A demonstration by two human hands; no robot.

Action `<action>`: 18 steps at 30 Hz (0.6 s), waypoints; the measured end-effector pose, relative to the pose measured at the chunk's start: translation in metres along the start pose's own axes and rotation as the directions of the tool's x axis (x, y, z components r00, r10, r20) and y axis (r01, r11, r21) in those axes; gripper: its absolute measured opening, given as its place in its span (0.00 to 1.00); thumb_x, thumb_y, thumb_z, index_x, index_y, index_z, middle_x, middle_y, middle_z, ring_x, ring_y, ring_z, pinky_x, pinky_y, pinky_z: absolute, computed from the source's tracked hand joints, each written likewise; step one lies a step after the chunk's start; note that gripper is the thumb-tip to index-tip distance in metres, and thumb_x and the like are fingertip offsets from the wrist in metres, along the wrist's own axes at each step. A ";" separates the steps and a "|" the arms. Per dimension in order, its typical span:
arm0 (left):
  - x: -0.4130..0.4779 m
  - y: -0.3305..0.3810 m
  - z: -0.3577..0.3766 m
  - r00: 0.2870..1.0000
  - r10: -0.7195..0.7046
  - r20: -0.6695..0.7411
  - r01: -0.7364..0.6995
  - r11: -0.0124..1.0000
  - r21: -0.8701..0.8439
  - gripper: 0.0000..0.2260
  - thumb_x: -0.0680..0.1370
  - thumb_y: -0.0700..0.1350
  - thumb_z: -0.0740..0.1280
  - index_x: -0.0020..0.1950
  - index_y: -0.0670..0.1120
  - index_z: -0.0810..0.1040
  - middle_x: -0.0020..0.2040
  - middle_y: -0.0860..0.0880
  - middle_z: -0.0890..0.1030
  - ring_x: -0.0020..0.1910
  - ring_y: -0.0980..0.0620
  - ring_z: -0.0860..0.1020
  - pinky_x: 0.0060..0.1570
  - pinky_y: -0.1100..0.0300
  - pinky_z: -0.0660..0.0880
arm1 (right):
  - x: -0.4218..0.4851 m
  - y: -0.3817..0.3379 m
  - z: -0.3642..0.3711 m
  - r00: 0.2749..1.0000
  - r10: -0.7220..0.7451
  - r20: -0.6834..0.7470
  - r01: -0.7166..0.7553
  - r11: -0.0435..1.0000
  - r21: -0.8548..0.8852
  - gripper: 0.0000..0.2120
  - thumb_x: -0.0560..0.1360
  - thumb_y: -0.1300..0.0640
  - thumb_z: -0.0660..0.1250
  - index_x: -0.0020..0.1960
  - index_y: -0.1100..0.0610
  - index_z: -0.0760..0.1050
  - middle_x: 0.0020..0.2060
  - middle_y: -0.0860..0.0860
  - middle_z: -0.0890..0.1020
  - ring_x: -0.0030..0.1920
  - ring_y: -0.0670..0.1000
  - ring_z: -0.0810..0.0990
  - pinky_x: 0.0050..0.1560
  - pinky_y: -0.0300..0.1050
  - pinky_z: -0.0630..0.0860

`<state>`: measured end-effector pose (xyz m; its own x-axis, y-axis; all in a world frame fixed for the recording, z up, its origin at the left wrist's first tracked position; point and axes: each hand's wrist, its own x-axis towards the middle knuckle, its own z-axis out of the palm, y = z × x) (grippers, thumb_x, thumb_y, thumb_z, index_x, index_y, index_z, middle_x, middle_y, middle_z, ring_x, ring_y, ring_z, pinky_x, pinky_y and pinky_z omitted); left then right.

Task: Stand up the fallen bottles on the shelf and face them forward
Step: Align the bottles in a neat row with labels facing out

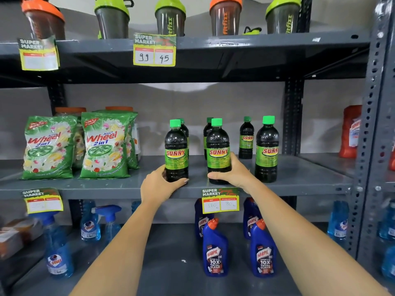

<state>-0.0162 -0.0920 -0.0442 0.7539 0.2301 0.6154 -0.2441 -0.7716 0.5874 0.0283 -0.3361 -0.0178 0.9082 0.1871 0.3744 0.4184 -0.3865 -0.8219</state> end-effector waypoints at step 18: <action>-0.001 0.001 -0.009 0.986 -0.052 0.156 0.075 0.986 -0.147 0.43 0.69 0.65 0.71 0.77 0.48 0.59 0.74 0.49 0.67 0.72 0.48 0.65 0.67 0.52 0.65 | -0.023 -0.005 0.002 0.978 -0.087 -0.189 0.070 0.993 -0.096 0.48 0.63 0.36 0.77 0.76 0.50 0.60 0.62 0.45 0.78 0.61 0.47 0.76 0.65 0.51 0.73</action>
<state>-0.0226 -0.0877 -0.0391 0.8517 0.1745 0.4941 -0.2732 -0.6567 0.7029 0.0052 -0.3372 -0.0233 0.8535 0.0456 0.5190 0.4797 -0.4577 -0.7486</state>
